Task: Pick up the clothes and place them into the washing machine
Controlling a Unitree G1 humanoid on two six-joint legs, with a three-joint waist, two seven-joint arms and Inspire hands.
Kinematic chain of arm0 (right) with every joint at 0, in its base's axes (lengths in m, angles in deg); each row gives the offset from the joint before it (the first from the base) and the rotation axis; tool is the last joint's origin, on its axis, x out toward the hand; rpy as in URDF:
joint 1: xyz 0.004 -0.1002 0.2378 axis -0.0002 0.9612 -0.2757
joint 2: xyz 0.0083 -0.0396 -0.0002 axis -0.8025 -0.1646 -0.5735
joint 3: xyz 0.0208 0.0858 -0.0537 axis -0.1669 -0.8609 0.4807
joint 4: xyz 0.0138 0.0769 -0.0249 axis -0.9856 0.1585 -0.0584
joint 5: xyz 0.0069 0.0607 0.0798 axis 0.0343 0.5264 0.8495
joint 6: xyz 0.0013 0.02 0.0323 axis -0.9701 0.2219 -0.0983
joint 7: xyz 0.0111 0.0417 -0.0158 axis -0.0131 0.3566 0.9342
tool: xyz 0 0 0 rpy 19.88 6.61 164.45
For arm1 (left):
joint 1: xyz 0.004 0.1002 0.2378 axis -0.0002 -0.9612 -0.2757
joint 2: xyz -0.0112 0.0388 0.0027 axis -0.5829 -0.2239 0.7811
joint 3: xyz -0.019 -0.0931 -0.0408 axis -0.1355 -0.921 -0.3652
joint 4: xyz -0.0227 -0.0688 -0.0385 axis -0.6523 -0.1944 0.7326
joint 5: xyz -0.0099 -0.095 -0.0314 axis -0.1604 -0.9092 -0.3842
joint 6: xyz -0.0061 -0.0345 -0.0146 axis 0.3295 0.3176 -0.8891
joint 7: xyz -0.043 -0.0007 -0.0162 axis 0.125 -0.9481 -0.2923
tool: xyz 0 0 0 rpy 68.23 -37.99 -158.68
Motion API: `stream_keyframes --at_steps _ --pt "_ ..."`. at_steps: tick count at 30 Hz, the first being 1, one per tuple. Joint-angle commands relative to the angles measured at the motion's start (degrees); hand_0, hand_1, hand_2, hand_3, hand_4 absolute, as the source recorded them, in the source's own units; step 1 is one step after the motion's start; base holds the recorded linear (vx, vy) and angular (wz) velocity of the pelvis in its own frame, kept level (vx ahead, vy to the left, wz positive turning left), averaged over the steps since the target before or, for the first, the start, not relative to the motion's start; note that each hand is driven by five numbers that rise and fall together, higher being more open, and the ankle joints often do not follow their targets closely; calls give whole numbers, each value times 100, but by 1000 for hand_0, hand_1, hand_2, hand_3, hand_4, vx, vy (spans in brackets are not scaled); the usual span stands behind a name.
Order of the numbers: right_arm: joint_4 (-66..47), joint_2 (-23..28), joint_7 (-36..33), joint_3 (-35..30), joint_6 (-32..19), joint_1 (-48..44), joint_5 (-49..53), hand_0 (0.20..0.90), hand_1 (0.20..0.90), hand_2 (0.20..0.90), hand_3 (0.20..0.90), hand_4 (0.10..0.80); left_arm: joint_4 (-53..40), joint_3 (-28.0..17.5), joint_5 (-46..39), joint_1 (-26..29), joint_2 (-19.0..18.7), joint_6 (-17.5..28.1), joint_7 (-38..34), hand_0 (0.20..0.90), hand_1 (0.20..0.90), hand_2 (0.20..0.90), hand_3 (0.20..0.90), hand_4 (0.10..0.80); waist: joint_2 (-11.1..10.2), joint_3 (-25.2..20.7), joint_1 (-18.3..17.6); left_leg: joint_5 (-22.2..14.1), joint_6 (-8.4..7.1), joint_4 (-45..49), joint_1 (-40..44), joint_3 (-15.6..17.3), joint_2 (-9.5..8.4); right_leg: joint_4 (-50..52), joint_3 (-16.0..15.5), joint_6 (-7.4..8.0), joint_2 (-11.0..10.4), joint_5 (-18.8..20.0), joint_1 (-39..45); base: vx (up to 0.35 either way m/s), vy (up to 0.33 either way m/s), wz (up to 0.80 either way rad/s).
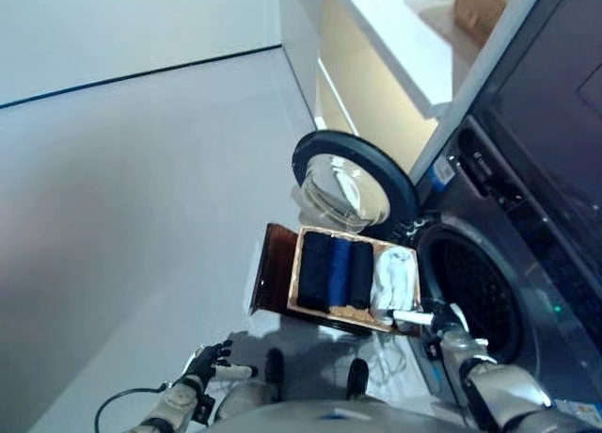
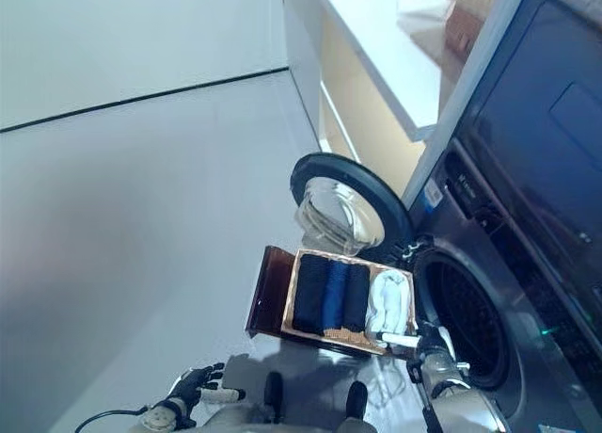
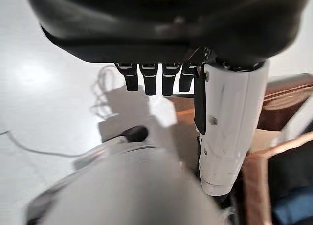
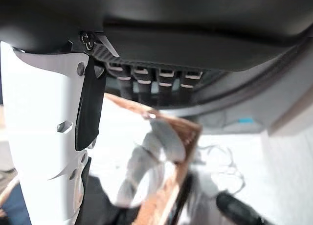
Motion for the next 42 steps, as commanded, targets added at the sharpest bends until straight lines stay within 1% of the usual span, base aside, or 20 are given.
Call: stream_keyframes --at_steps 1,2,7,9,11,13,20,28,37,42 --pt "246 435 -407 229 -79 -877 40 900 900 900 900 800 -233 158 -229 193 -160 308 -227 900 900 900 900 800 -153 231 102 -246 -406 590 -705 -412 -44 543 -55 172 -344 -460 -76 -75 40 8" --pt "249 436 -406 231 -79 -882 41 900 900 900 900 800 -233 156 -229 196 -158 307 -227 900 900 900 900 800 -153 225 103 -249 -405 600 -721 -410 -43 553 -52 172 -344 -463 -92 -67 33 5" --pt "312 637 -564 252 -78 -1259 104 900 900 900 900 800 -424 280 -391 344 -174 331 -292 900 900 900 900 800 15 414 170 -250 -382 786 -1092 -423 -101 819 14 166 -428 -477 -508 -39 52 -3" --pt "309 719 -623 272 -65 -1401 121 900 900 900 900 800 -531 328 -481 390 -175 347 -319 900 900 900 900 800 90 472 205 -248 -390 807 -1202 -420 -125 868 29 174 -453 -487 -604 14 78 -1" --pt "295 730 -671 298 -65 -1471 110 900 900 900 900 800 -532 341 -522 429 -169 369 -352 900 900 900 900 800 115 498 218 -237 -393 820 -1254 -426 -140 877 34 173 -471 -485 -636 9 48 2" --pt "291 773 -758 314 -69 -1543 117 900 900 900 900 800 -623 378 -636 486 -159 392 -389 900 900 900 900 800 175 556 243 -226 -393 848 -1360 -455 -188 900 36 168 -490 -493 -703 8 33 -6" --pt "359 869 -892 370 -53 -1776 143 900 900 900 900 800 -850 506 -777 485 -162 440 -409 900 900 900 900 800 244 644 285 -220 -399 928 -1598 -475 -270 902 14 164 -518 -458 -839 2 27 5" --pt "506 1038 -1220 643 96 -2262 -211 900 900 900 900 800 -880 589 -955 571 -175 469 -533 900 900 900 900 800 291 799 346 -184 -374 956 -1918 -473 -351 830 25 182 -575 -324 -1067 -4 38 1" --pt "563 1086 -1457 855 188 -2415 -478 900 900 900 900 800 -1007 663 -1179 594 -168 525 -656 900 900 900 900 800 328 903 383 -153 -365 980 -2163 -498 -421 815 23 171 -597 -291 -1216 7 12 2" --pt "543 1036 -1500 866 184 -2388 -507 900 900 900 900 800 -995 707 -1232 627 -155 551 -718 900 900 900 900 800 327 905 378 -135 -362 974 -2249 -514 -445 797 20 178 -616 -270 -1273 14 9 4"
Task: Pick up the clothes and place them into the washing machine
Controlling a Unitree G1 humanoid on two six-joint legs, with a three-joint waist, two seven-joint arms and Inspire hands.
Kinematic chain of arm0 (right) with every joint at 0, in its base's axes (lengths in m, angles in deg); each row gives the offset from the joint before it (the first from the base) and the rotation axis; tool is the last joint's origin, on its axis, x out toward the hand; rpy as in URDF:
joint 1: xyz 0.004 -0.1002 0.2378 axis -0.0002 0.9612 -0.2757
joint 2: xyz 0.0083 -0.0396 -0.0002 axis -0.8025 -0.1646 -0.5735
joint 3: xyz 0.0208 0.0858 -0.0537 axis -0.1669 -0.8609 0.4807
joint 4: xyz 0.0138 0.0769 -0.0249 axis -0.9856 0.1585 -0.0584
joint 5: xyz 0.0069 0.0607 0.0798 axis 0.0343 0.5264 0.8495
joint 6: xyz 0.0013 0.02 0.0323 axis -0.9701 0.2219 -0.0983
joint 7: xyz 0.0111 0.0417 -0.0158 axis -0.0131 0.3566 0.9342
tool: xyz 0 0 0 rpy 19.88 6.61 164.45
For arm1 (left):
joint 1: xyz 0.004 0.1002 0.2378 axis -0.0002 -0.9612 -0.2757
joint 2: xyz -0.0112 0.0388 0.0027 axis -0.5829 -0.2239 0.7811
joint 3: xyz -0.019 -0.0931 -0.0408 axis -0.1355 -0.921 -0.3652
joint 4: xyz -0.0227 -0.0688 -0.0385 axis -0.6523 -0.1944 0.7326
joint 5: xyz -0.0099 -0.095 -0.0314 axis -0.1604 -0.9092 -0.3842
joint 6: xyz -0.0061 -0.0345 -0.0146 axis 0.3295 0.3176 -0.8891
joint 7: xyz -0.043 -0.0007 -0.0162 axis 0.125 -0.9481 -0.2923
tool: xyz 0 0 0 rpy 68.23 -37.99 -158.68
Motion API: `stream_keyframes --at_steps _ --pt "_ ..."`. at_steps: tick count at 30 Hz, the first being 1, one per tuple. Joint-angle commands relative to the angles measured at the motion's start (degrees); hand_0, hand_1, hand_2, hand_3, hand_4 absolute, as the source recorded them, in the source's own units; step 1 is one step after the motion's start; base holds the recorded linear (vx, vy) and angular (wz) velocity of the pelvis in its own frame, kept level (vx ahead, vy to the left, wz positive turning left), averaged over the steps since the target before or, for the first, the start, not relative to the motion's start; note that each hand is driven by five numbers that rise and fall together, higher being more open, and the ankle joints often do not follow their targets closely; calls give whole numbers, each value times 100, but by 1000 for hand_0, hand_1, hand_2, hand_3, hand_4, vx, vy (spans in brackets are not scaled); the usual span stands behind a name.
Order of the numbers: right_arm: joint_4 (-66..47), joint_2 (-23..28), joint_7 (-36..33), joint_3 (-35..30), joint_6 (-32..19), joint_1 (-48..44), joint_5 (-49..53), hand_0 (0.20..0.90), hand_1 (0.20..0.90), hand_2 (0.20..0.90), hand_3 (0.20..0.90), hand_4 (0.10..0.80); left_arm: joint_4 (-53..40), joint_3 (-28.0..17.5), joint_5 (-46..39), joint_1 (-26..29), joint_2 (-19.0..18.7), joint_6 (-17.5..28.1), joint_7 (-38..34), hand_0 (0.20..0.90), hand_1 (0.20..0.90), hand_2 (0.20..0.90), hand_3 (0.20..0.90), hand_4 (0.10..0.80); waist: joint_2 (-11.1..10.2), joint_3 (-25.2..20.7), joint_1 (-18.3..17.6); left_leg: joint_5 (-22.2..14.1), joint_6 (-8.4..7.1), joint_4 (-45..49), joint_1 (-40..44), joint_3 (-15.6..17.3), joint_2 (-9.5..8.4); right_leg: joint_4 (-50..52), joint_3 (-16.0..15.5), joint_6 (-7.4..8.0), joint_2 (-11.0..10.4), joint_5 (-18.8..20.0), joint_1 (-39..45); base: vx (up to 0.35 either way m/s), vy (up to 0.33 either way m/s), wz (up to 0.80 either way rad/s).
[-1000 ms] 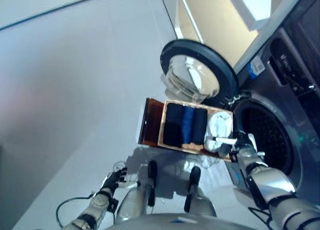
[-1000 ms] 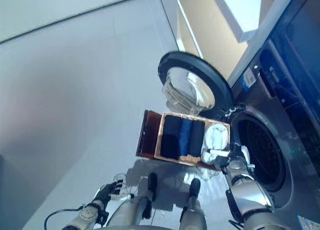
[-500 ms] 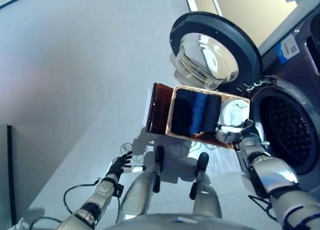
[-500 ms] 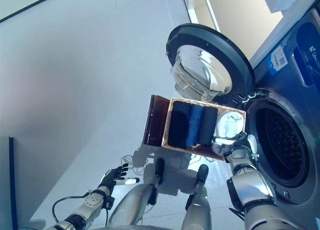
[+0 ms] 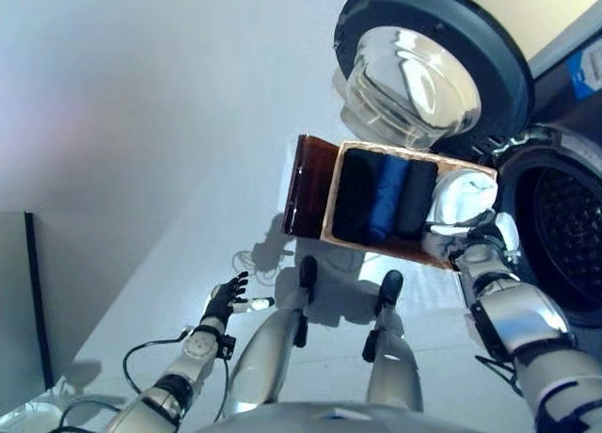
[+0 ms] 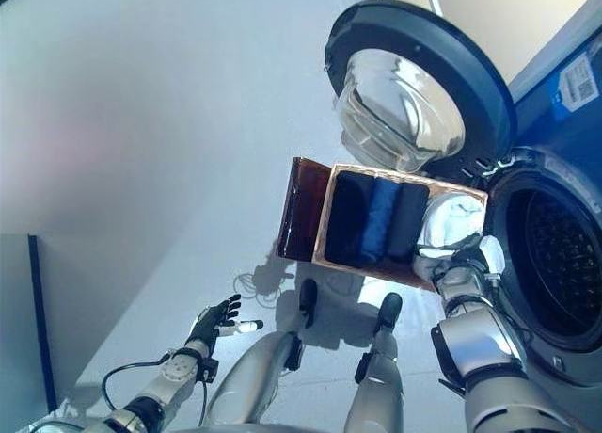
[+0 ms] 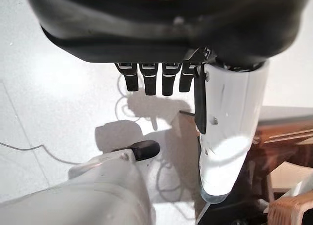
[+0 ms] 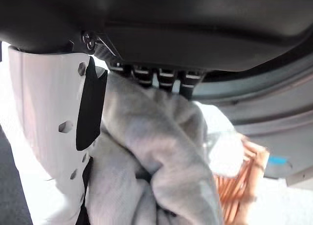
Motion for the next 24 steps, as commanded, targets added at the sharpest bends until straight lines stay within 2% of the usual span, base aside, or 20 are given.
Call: stream_keyframes --at_steps 1,2,3,4,5,6,16,24 --pt "36 382 -277 409 -38 -413 -156 776 776 776 776 712 -101 39 -151 -109 -170 223 -179 900 900 900 900 800 -89 -43 58 -264 -518 687 -661 -273 -144 490 3 24 -309 -437 304 15 10 5" --pt "26 370 -283 413 -40 -424 -148 776 776 776 776 712 -98 40 -167 -104 -175 235 -189 900 900 900 900 800 -87 -43 56 -265 -518 689 -667 -272 -150 490 4 24 -306 -436 297 13 12 3" --pt "25 346 -287 416 -41 -413 -142 417 417 417 417 455 -90 38 -177 -102 -172 235 -199 900 900 900 900 800 -86 -47 50 -268 -517 692 -673 -264 -155 488 8 25 -304 -434 290 0 0 0" --pt "25 345 -288 416 -41 -413 -142 417 417 417 417 455 -90 38 -177 -102 -172 235 -199 900 900 900 900 800 -87 -48 51 -268 -517 693 -673 -264 -155 488 8 25 -304 -434 290 0 0 0" --pt "21 319 -303 413 -44 -415 -136 263 263 263 263 345 -70 31 -197 -96 -164 235 -211 900 900 900 900 800 -82 -47 46 -269 -515 695 -681 -260 -155 496 10 23 -301 -434 270 0 0 0" --pt "10 293 -322 431 -63 -417 -136 200 200 200 200 300 -110 51 -215 -114 -169 249 -223 900 900 900 900 800 -71 -54 29 -273 -511 695 -687 -253 -162 505 48 22 -303 -421 238 0 0 0" --pt "-10 223 -345 467 -66 -427 -137 200 200 200 200 300 -146 42 -207 -203 -227 277 -234 900 900 900 900 800 -38 -67 -16 -304 -491 733 -672 -208 -140 574 156 13 -291 -414 133 -5 5 -4" --pt "-367 383 -297 -146 -488 -5 755 200 200 200 200 300 -79 -120 -350 -342 -226 345 -164 900 900 900 900 800 -97 -101 -175 -293 -500 708 -585 -179 -72 604 262 -2 -230 -434 107 -12 -7 -5"
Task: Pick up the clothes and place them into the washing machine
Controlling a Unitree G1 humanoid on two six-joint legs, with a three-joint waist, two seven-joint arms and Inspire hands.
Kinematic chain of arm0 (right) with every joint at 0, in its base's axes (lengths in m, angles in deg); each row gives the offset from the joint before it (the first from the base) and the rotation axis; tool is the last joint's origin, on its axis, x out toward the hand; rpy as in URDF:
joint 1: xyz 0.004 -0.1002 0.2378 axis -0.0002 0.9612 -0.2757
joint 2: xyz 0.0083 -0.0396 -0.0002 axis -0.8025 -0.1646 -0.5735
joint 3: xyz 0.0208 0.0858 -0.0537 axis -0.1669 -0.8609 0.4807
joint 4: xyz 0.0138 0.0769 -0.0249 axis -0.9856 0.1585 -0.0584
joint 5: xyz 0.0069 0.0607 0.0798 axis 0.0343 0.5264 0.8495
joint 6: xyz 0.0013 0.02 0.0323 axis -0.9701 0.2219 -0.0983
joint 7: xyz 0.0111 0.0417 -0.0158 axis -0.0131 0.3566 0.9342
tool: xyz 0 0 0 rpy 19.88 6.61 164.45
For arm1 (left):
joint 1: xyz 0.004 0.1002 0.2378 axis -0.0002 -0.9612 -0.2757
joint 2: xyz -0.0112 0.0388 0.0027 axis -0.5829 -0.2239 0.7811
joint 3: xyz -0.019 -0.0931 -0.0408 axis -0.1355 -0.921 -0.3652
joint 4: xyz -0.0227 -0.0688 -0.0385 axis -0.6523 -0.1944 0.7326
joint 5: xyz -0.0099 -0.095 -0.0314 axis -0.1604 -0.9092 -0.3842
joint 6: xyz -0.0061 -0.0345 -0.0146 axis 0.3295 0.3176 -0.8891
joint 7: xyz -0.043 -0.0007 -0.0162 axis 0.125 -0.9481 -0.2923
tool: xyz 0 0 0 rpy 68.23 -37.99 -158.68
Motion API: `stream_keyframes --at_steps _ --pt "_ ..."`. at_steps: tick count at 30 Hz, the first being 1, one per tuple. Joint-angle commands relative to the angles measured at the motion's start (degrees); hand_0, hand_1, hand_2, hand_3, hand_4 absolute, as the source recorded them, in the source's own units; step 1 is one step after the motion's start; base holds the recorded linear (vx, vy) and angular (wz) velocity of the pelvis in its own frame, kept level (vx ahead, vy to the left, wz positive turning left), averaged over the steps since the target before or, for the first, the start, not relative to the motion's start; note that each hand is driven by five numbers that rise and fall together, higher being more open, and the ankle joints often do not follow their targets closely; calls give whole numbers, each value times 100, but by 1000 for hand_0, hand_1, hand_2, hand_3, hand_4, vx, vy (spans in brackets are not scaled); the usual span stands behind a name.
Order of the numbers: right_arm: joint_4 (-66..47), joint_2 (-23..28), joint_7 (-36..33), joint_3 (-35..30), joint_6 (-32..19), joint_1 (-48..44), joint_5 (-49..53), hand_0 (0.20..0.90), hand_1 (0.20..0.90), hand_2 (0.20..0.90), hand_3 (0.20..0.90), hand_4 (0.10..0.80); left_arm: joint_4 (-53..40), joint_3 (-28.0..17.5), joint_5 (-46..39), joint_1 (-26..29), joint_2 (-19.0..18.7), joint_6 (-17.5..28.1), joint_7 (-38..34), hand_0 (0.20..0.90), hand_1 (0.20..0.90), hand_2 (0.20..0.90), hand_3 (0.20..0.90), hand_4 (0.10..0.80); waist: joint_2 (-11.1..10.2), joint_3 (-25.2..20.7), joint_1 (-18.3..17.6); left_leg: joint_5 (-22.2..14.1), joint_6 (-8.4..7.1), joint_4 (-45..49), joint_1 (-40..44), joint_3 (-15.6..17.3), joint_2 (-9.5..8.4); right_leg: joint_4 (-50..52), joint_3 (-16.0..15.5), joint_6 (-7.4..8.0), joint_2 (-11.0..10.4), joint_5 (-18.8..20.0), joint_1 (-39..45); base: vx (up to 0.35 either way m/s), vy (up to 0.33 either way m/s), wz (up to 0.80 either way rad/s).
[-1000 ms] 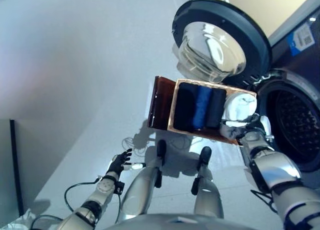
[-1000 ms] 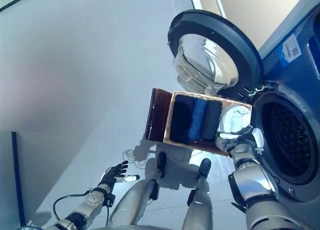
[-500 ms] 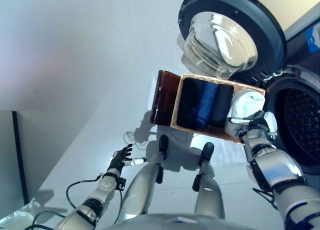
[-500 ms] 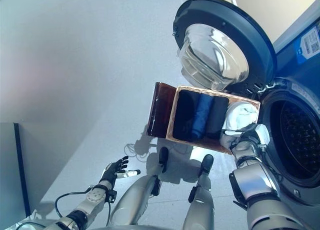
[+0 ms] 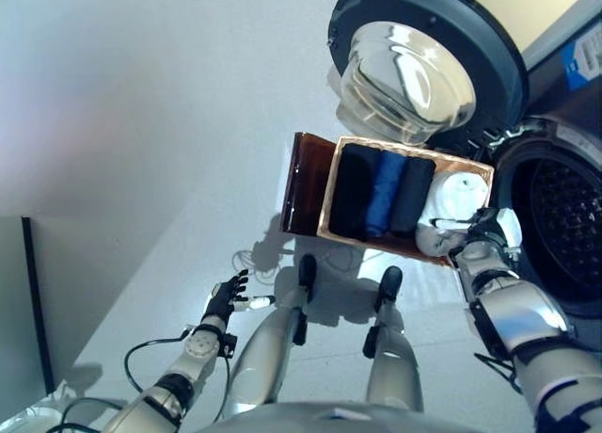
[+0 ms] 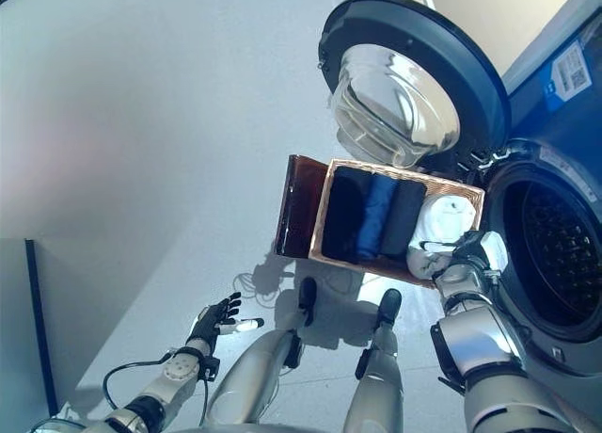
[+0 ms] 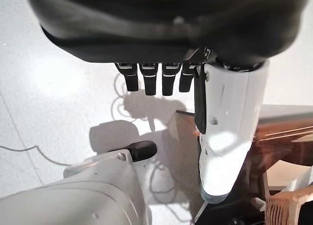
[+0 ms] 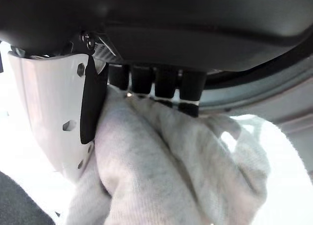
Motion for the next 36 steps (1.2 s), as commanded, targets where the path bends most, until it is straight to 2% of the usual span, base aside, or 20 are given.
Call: stream_keyframes --at_steps 1,6,10,11,12,14,18,19,21,23,24,25,32,36 --pt "-323 407 -129 -122 -532 41 636 200 200 200 200 300 -22 -133 -115 -353 -212 252 -64 900 900 900 900 800 -88 -121 -44 -294 -501 596 -543 -244 -34 397 19 -21 -222 -449 282 -22 -14 -9" --pt "-1033 260 -274 -566 -906 466 1171 200 200 200 200 300 29 -198 -145 -467 -271 370 -97 900 900 900 900 800 -229 -138 -224 -273 -495 524 -455 -174 40 347 104 -6 -165 -395 279 -27 -16 -7" --pt "-2314 -149 -453 -1016 -1359 1146 1558 200 200 200 200 300 -56 -207 -246 -528 -271 506 -141 900 900 900 900 800 -325 -159 -384 -268 -494 506 -403 -131 93 311 134 13 -143 -385 293 -23 -16 -18" --pt "-3198 -403 -416 -1378 -1757 1528 1897 200 200 200 200 300 -38 -238 -258 -501 -249 599 -196 900 900 900 900 800 -358 -151 -465 -299 -491 553 -408 -122 111 360 143 21 -141 -416 268 -31 -22 -5" --pt "-3215 -408 -422 -1385 -1752 1547 1892 200 200 200 200 300 -37 -232 -259 -506 -254 601 -196 900 900 900 900 800 -363 -158 -457 -302 -491 557 -409 -119 111 363 145 21 -141 -418 265 -48 -34 -2" --pt "-3723 -727 -124 -1828 -2272 1860 2586 200 200 200 200 300 74 -280 -231 -374 -171 686 -316 900 900 900 900 800 -355 -154 -541 -397 -496 748 -478 -113 120 599 162 -18 -132 -564 165 -42 -24 -4" --pt "-4033 -1004 -74 -2069 -2633 1915 3043 200 200 200 200 300 94 -391 -264 -272 -88 728 -395 900 900 900 900 800 -311 -102 -591 -545 -510 1120 -610 -111 152 1062 195 -66 -63 -757 -88 -59 -22 -9" --pt "-4167 -1203 15 -2255 -2891 1826 3571 200 200 200 200 300 200 -427 -325 -158 -55 735 -439 900 900 900 900 800 -286 -61 -617 -600 -537 1367 -776 -114 182 1358 195 -92 -24 -886 -280 -90 -28 -4" --pt "-4229 -1338 105 -2371 -3014 1780 3874 200 200 200 200 300 163 -433 -425 -114 -36 747 -469 900 900 900 900 800 -263 -76 -639 -700 -553 1619 -940 -126 205 1603 208 -120 2 -1022 -446 -80 -38 1" --pt "-4097 -1507 354 -2605 -3240 1487 4738 200 200 200 200 300 234 -495 -529 -96 23 702 -451 900 900 900 900 800 -193 -47 -620 -961 -575 2262 -1193 -154 284 2281 225 -231 96 -1301 -820 -95 -22 9" --pt "-4072 -1497 390 -2605 -3245 1474 4771 200 200 200 200 300 238 -499 -531 -87 24 703 -449 900 900 900 900 800 -190 -59 -612 -990 -576 2314 -1239 -152 292 2326 233 -233 101 -1324 -866 5 3 7" --pt "-3931 -1508 478 -2700 -3309 1190 5142 200 200 200 200 300 281 -499 -512 -132 36 668 -442 900 900 900 900 800 -128 -66 -567 -1353 -567 2764 -1385 -181 346 2757 287 -220 122 -1608 -1045 48 10 2" --pt "-3656 -1205 461 -2838 -3486 507 5490 200 200 200 200 300 360 -543 -566 -141 -39 619 -420 900 900 900 900 800 28 -70 -477 -1620 -517 3280 -1747 -208 390 3306 280 -242 135 -1846 -1433 -13 -8 -11" --pt "-3219 -691 337 -2914 -3475 -210 5636 200 200 200 200 300 265 -541 -644 -228 -158 630 -386 900 900 900 900 800 169 -74 -367 -1622 -487 3298 -1886 -171 354 3346 279 -238 119 -1845 -1609 -3 2 -1"
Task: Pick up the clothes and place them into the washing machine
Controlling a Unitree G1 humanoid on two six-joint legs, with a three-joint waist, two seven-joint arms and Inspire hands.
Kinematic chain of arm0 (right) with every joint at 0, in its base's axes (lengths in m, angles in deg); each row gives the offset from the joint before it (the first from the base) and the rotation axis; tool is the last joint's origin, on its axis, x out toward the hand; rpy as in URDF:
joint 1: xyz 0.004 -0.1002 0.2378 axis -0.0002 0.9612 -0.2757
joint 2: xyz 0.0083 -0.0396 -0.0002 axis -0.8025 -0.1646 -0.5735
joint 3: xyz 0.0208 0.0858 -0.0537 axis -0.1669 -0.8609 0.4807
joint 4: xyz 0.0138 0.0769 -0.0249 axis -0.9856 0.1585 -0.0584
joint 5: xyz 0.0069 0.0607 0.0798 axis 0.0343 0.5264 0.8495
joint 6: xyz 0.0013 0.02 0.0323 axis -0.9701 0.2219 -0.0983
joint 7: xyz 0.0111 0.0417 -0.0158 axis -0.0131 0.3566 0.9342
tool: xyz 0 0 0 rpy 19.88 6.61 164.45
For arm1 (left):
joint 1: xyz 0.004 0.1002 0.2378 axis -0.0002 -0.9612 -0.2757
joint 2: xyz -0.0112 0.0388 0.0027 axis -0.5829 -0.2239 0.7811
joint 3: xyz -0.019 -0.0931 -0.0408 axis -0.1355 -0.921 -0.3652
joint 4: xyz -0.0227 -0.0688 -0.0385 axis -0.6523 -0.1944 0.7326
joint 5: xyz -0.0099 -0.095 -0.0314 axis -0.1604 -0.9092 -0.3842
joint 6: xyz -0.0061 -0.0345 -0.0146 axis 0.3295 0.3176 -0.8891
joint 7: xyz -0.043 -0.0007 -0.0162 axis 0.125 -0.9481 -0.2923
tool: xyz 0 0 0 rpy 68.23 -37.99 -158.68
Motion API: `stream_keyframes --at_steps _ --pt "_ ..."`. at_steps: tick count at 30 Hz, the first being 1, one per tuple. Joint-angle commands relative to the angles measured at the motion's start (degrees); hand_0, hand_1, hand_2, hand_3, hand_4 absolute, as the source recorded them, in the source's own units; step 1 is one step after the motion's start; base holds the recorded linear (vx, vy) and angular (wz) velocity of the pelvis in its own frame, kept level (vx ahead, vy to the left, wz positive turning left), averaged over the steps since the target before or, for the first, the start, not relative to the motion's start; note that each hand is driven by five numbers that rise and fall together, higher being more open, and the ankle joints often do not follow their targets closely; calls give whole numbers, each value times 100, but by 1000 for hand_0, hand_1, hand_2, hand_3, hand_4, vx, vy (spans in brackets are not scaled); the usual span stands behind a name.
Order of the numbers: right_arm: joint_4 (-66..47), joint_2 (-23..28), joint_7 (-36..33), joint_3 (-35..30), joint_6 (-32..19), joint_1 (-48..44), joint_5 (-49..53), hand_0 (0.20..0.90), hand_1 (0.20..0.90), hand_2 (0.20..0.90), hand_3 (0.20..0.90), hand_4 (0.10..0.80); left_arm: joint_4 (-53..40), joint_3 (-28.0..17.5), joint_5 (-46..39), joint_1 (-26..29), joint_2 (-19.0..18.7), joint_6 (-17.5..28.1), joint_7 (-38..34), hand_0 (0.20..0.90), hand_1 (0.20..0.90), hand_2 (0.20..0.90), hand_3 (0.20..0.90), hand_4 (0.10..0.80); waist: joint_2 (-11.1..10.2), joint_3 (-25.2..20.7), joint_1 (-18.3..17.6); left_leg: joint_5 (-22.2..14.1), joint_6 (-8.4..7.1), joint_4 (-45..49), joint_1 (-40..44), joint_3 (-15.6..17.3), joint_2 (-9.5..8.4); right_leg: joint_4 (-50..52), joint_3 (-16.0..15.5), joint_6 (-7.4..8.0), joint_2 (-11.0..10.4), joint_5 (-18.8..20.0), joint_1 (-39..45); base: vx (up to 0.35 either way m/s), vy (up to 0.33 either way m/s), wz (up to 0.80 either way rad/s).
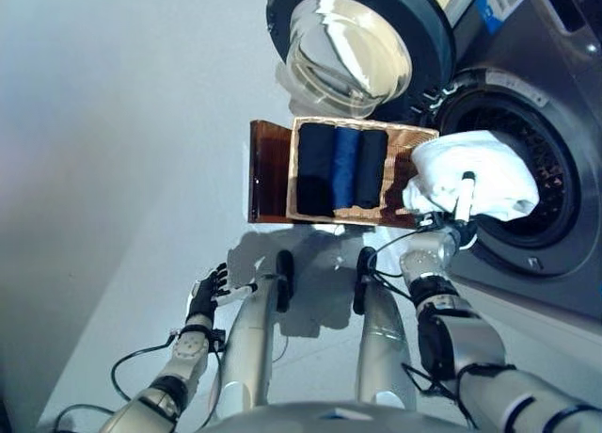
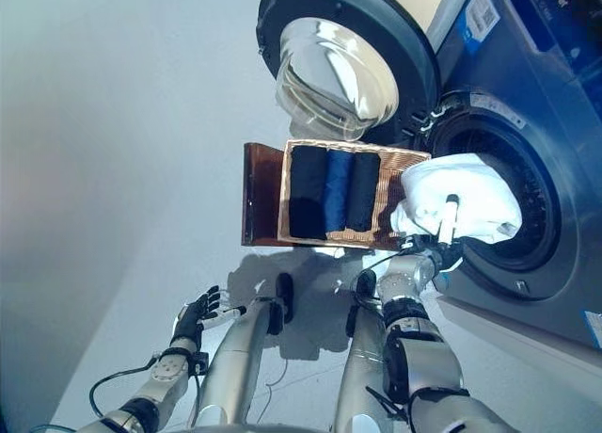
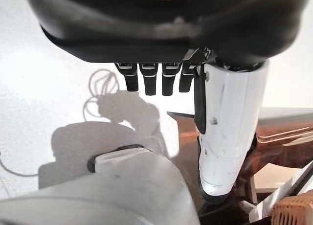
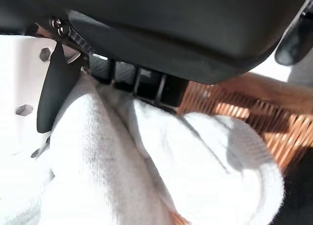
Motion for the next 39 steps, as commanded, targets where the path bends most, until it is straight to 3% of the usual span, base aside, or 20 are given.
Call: stream_keyframes --at_steps 1,10,17,20,23,28,32,33,36,39 --pt "-188 1185 109 38 -755 -804 -83 200 200 200 200 300 34 -134 -139 -198 -134 142 -97 900 900 900 900 800 372 -234 97 -220 -586 10 -177 -501 92 258 -315 -261 151 -709 264 3 3 -6" --pt "423 2434 7 125 -577 -1750 -54 200 200 200 200 300 -46 -93 -148 -225 -205 135 -69 900 900 900 900 800 677 -351 300 71 -629 -524 -341 -518 -30 61 -182 -290 105 -677 -7 20 -9 8" --pt "478 3638 -746 476 -541 -2346 -939 200 200 200 200 300 -394 26 -167 -239 -212 229 -138 900 900 900 900 800 1031 -354 465 326 -693 -949 -471 -569 -107 -82 -113 -344 51 -609 -251 22 -25 11" --pt "72 3854 -1561 678 -548 -2434 -1855 200 200 200 200 300 -472 92 -172 -248 -200 285 -265 900 900 900 900 800 1114 -306 435 417 -705 -1100 -473 -558 -119 -120 -38 -360 79 -582 -320 22 5 12" --pt "-58 4116 -1933 790 -475 -2453 -2372 200 200 200 200 300 -510 121 -142 -267 -196 311 -362 900 900 900 900 800 1154 -283 390 461 -713 -1199 -466 -531 -146 -148 24 -372 94 -559 -368 23 4 -7" --pt "87 4486 -2123 919 -331 -2614 -2651 200 200 200 200 300 -666 179 -146 -257 -220 379 -424 900 900 900 900 800 1235 -206 303 776 -688 -1556 -454 -394 -153 -382 107 -377 121 -246 -481 -56 41 -6" --pt "60 4764 -2223 1048 -314 -2731 -2824 200 200 200 200 300 -783 193 -164 -247 -215 435 -433 900 900 900 900 800 1307 -238 266 794 -722 -1911 -322 -390 -195 -586 279 -317 126 -280 -488 24 28 -20" --pt "77 4806 -2227 1093 -303 -2775 -2835 200 200 200 200 300 -848 223 -157 -253 -218 446 -429 900 900 900 900 800 1345 -202 262 965 -699 -1993 -349 -332 -179 -646 250 -339 117 -120 -544 0 32 -12" --pt "136 4951 -2134 1270 -247 -2999 -2828 200 200 200 200 300 -845 259 -158 -266 -204 440 -414 900 900 900 900 800 1401 -270 279 854 -703 -2087 -276 -348 -217 -649 395 -298 119 -214 -602 15 42 -9" --pt "140 5041 -2018 1507 -207 -3225 -2840 200 200 200 200 300 -843 278 -160 -296 -205 441 -393 900 900 900 900 800 1481 -270 296 1003 -676 -2126 -342 -252 -214 -661 443 -321 110 -55 -732 26 14 -18"
